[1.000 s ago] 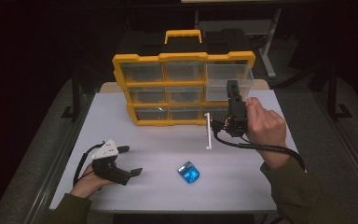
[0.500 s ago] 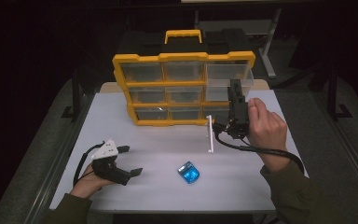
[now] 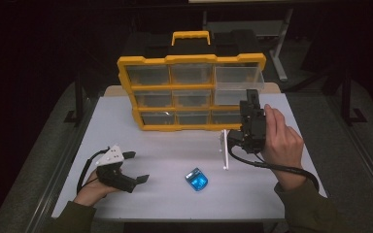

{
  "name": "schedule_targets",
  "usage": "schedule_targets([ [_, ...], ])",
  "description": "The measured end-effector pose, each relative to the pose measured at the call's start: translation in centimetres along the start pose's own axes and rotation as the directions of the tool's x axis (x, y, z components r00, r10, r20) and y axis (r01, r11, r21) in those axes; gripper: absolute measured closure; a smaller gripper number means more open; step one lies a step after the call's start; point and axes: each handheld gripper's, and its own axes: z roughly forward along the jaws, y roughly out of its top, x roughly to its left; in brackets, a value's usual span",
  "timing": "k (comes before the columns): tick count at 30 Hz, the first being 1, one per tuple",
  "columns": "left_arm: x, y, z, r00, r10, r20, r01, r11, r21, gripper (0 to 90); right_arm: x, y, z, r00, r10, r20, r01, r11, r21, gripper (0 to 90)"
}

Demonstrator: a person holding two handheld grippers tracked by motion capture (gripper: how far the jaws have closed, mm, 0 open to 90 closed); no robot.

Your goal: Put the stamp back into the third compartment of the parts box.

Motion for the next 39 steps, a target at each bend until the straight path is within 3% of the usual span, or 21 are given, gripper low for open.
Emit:
schedule_targets([
  [6,-0.1,0.1,0.1,0.9999,0.014,0.003,-0.014,0.9998,0.01,1.2,0.5,-0.2,-0.2,0.9999,-0.013,0.002,0.013,1.0,0.0,29.3],
  [8,-0.3,0.0,0.1,0.9999,-0.01,0.005,0.01,1.0,0.002,1.2,0.8,-0.2,-0.4,0.9994,-0.012,0.033,0.012,1.0,-0.003,24.4],
  [10,-0.2,0.0,0.0,0.9999,0.012,0.006,-0.012,0.9998,0.013,1.2,0.9,-0.2,-0.5,0.9988,-0.012,0.048,0.013,1.0,-0.01,20.1],
  [14,-0.3,0.0,0.1,0.9999,0.009,0.005,-0.009,0.9999,0.01,1.2,1.2,0.0,-0.8,0.9974,0.004,0.071,-0.003,1.0,-0.02,15.4],
  [19,-0.3,-0.1,0.2,1.0,-0.002,0.006,0.002,1.0,0.009,1.2,1.6,-0.1,-1.2,0.9976,0.02,0.066,-0.02,1.0,-0.014,12.2],
  [20,-0.2,-0.1,0.2,1.0,0.005,0.007,-0.006,0.9999,0.014,1.2,1.7,-0.1,-1.2,0.9988,0.018,0.046,-0.018,1.0,-0.014,10.5],
  [25,-0.1,-0.2,0.1,0.9998,0.017,0.004,-0.017,0.9998,0.012,1.1,2.6,-0.1,-1.4,0.9979,0.011,0.064,-0.01,1.0,-0.016,4.0],
  [39,-0.1,-0.3,0.2,0.9999,0.016,-0.001,-0.016,0.9998,0.011,1.1,4.5,-0.1,-2.5,0.998,0.063,0.002,-0.063,0.997,-0.035,0.0],
])
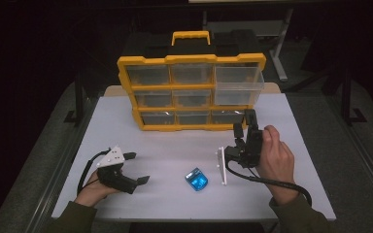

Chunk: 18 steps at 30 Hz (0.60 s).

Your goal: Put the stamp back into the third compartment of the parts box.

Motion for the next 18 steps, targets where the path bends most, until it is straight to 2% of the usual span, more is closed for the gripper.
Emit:
schedule_targets([
  [6,0.1,-0.1,0.0,1.0,0.002,-0.006,-0.002,1.0,-0.003,1.1,0.9,-0.2,-0.5,0.9998,0.007,-0.019,-0.006,1.0,0.002,0.0],
  [7,0.1,-0.1,0.1,0.9999,-0.011,-0.006,0.011,0.9999,-0.008,1.1,1.1,-0.2,-0.6,0.9995,0.01,-0.031,-0.01,1.0,0.003,0.0],
  [13,-0.1,-0.2,0.2,0.9999,-0.017,-0.001,0.017,0.9999,-0.002,1.1,2.0,-0.5,-1.1,0.9982,0.009,-0.059,-0.009,1.0,0.01,0.0],
  [15,-0.1,-0.2,0.3,0.9999,-0.012,0.002,0.012,0.9999,-0.004,1.1,2.3,-0.7,-1.3,0.9992,0.01,-0.038,-0.01,1.0,0.01,0.0],
  [18,-0.1,-0.2,0.3,0.9999,-0.014,0.0,0.014,0.9999,-0.007,1.1,2.8,-0.7,-1.7,0.9992,0.007,-0.04,-0.007,1.0,0.008,0.0],
])
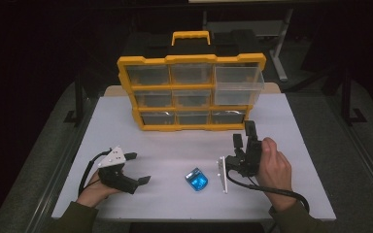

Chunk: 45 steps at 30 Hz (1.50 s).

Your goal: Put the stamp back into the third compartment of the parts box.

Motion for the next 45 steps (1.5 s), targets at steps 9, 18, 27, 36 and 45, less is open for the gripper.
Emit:
schedule_targets([
  [9,0.0,0.0,0.0,1.0,0.003,-0.002,-0.003,1.0,0.001,1.1,1.4,-0.6,-0.8,0.9985,-0.038,-0.04,0.039,0.999,0.016,0.0],
  [18,0.0,-0.1,0.0,0.9997,0.014,-0.022,-0.014,0.9999,-0.001,1.1,2.5,-1.0,-1.8,0.9934,-0.065,-0.094,0.067,0.998,0.017,0.0],
  [27,0.0,-0.2,0.1,0.9995,0.009,-0.029,-0.01,0.9998,-0.016,1.1,3.6,-1.4,-2.0,0.9907,-0.051,-0.126,0.055,0.998,0.032,0.0],
  [36,0.0,-0.3,0.2,0.9994,0.009,-0.033,-0.009,1.0,0.001,1.1,4.4,-2.0,-1.8,0.9861,-0.031,-0.163,0.041,0.997,0.059,0.0],
  [45,0.0,-0.3,0.4,0.9994,0.011,-0.034,-0.011,0.9999,-0.004,1.1,5.5,-2.2,-1.9,0.9784,-0.009,-0.207,0.025,0.997,0.073,0.0],
])
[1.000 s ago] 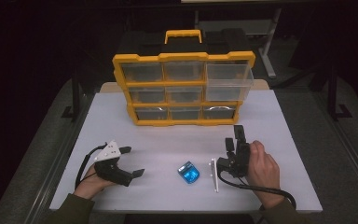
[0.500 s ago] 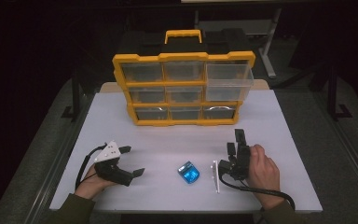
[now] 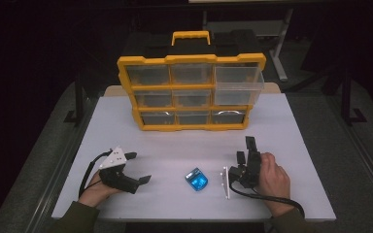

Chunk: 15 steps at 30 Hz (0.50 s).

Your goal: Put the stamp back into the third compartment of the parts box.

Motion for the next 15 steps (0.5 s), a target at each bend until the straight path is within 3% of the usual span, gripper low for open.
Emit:
schedule_targets([
  [6,0.06,0.02,-0.02,1.0,0.002,0.003,-0.002,1.0,-0.003,1.1,0.16,0.25,-0.05,0.9997,0.021,-0.008,-0.021,1.0,0.0,0.0],
  [10,0.04,0.04,-0.06,1.0,0.0,0.003,0.0,1.0,-0.004,1.1,-0.08,0.3,-0.07,0.9948,0.098,-0.028,-0.098,0.995,0.001,0.0],
  [15,0.04,0.05,-0.06,1.0,-0.002,0.002,0.002,1.0,-0.008,1.1,-0.2,0.08,0.06,0.9869,0.151,-0.057,-0.15,0.988,0.027,0.0],
])
